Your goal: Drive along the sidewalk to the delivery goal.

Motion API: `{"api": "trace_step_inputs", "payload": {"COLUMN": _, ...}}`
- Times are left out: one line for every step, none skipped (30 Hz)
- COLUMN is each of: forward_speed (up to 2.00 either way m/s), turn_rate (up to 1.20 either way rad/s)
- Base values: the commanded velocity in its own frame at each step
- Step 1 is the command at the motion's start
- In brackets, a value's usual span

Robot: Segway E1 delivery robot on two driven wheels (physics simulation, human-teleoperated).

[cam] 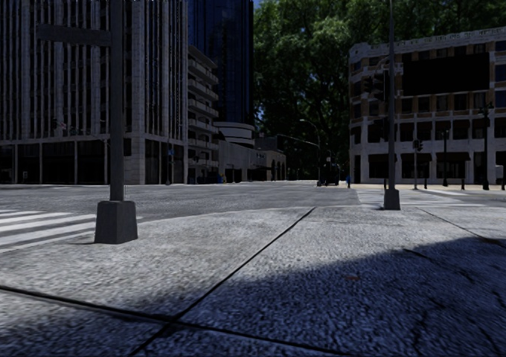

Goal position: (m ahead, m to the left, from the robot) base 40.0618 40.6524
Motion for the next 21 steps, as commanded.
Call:
{"api": "trace_step_inputs", "payload": {"forward_speed": 1.91, "turn_rate": 0.64}}
{"api": "trace_step_inputs", "payload": {"forward_speed": 1.86, "turn_rate": 0.66}}
{"api": "trace_step_inputs", "payload": {"forward_speed": 1.75, "turn_rate": 0.66}}
{"api": "trace_step_inputs", "payload": {"forward_speed": 1.65, "turn_rate": 0.66}}
{"api": "trace_step_inputs", "payload": {"forward_speed": 1.56, "turn_rate": 0.66}}
{"api": "trace_step_inputs", "payload": {"forward_speed": 1.56, "turn_rate": 0.66}}
{"api": "trace_step_inputs", "payload": {"forward_speed": 1.48, "turn_rate": 0.68}}
{"api": "trace_step_inputs", "payload": {"forward_speed": 1.43, "turn_rate": 0.69}}
{"api": "trace_step_inputs", "payload": {"forward_speed": 1.43, "turn_rate": 0.69}}
{"api": "trace_step_inputs", "payload": {"forward_speed": 1.42, "turn_rate": 0.70}}
{"api": "trace_step_inputs", "payload": {"forward_speed": 1.42, "turn_rate": 0.70}}
{"api": "trace_step_inputs", "payload": {"forward_speed": 1.42, "turn_rate": 0.70}}
{"api": "trace_step_inputs", "payload": {"forward_speed": 1.42, "turn_rate": 0.70}}
{"api": "trace_step_inputs", "payload": {"forward_speed": 1.42, "turn_rate": 0.70}}
{"api": "trace_step_inputs", "payload": {"forward_speed": 1.42, "turn_rate": 0.70}}
{"api": "trace_step_inputs", "payload": {"forward_speed": 1.42, "turn_rate": 0.70}}
{"api": "trace_step_inputs", "payload": {"forward_speed": 1.42, "turn_rate": 0.70}}
{"api": "trace_step_inputs", "payload": {"forward_speed": 1.43, "turn_rate": 0.70}}
{"api": "trace_step_inputs", "payload": {"forward_speed": 1.43, "turn_rate": 0.70}}
{"api": "trace_step_inputs", "payload": {"forward_speed": 1.43, "turn_rate": 0.70}}
{"api": "trace_step_inputs", "payload": {"forward_speed": 1.43, "turn_rate": 0.70}}
